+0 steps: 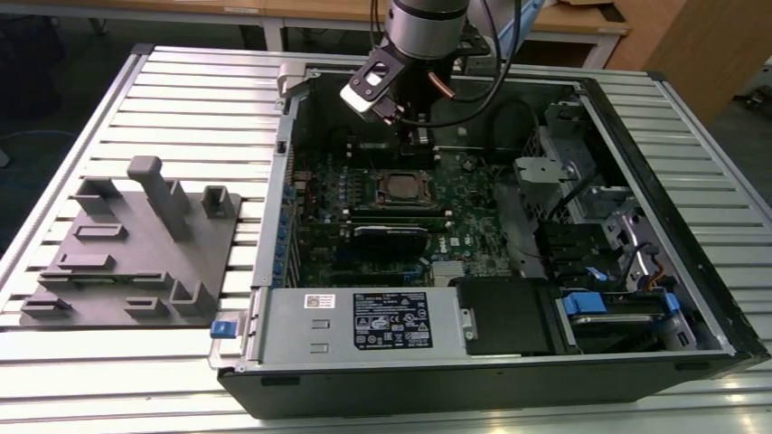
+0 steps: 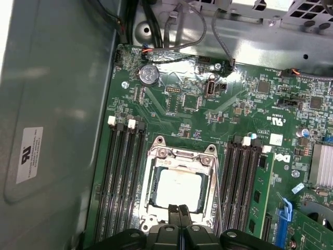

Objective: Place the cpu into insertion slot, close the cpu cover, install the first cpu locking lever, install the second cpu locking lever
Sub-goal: 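Install the first cpu locking lever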

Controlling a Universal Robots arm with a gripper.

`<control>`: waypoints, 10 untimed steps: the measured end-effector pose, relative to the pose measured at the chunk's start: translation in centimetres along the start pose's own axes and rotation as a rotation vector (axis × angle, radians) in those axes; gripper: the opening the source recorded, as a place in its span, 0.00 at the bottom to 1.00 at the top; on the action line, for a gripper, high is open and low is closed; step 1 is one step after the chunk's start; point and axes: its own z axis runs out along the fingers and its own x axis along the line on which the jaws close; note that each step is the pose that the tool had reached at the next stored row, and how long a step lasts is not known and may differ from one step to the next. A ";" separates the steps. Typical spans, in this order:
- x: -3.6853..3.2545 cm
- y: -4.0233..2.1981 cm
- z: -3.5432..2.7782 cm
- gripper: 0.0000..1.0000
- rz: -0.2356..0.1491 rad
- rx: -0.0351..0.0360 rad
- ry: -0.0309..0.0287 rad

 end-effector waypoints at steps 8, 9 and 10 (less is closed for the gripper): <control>0.00 0.00 0.00 0.10 -0.008 0.0002 0.0000; 0.00 0.00 0.00 0.10 -0.009 0.0001 0.0000; 0.00 0.00 0.00 0.10 -0.010 0.0002 0.0000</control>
